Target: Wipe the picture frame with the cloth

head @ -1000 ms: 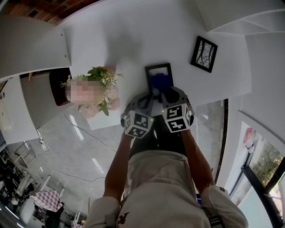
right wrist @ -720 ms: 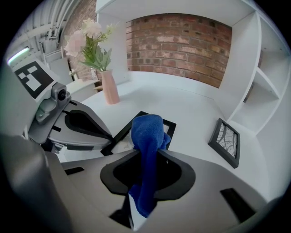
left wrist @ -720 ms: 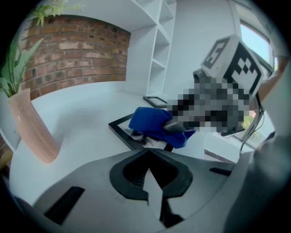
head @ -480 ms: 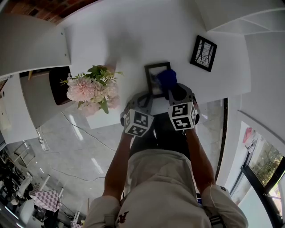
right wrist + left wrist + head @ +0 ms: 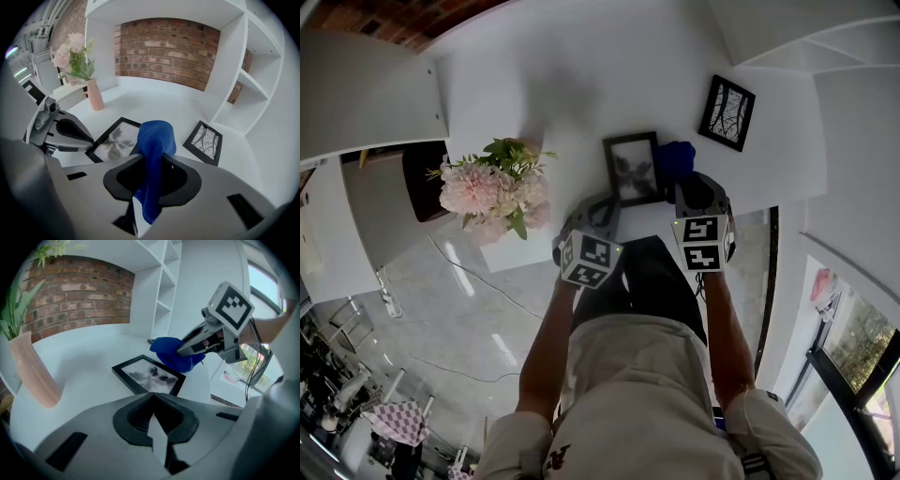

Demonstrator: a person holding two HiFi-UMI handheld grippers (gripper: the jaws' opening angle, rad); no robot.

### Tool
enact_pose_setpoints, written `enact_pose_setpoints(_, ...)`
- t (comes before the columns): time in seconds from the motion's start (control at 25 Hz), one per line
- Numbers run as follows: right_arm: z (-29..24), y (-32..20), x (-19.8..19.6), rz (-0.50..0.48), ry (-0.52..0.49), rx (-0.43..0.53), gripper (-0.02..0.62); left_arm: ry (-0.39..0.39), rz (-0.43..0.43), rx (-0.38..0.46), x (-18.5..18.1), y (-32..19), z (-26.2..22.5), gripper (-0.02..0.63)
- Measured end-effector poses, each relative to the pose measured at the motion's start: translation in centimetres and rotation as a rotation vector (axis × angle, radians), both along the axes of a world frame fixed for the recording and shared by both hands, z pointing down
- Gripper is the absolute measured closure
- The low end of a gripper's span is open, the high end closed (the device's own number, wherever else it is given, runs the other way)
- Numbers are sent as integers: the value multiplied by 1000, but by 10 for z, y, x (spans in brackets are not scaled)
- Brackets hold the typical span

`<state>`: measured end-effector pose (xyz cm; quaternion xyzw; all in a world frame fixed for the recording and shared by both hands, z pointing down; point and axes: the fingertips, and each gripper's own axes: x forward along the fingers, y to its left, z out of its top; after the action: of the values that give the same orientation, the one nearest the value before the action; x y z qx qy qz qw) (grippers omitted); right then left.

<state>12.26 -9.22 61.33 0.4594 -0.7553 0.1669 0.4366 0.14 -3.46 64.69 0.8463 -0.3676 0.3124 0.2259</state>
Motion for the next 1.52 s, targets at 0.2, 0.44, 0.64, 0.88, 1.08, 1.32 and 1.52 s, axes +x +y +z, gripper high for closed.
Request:
enact_pose_setpoints(0.2,-16,-2,-8,-6,-30,19,512,4,-1,-4,0,0,0,603)
enact_pose_setpoints(0.44,-31,-3,-32,-36,-93,36,512,11,-5,-4,0,0,1,603)
enact_pose_setpoints(0.64,-30,-3,-60,-79,-164,20,512,13,-8,-5,-1,0,1,603)
enact_pose_setpoints(0.88,-22,-4,-92,-126,-208,-1,512,17,-11,-10,0,1,1,603)
enact_pose_setpoints(1.08,-17,-4,-111,-154,-236,-17,512,20,-12,-10,0,0,0,603)
enact_pose_setpoints(1.32,1,-5,-125,-202,-225,-47,512,23,-17,-12,0,0,-1,603)
enact_pose_setpoints(1.52,24,-3,-132,-249,-191,-84,512,24,-20,-12,0,0,-1,603)
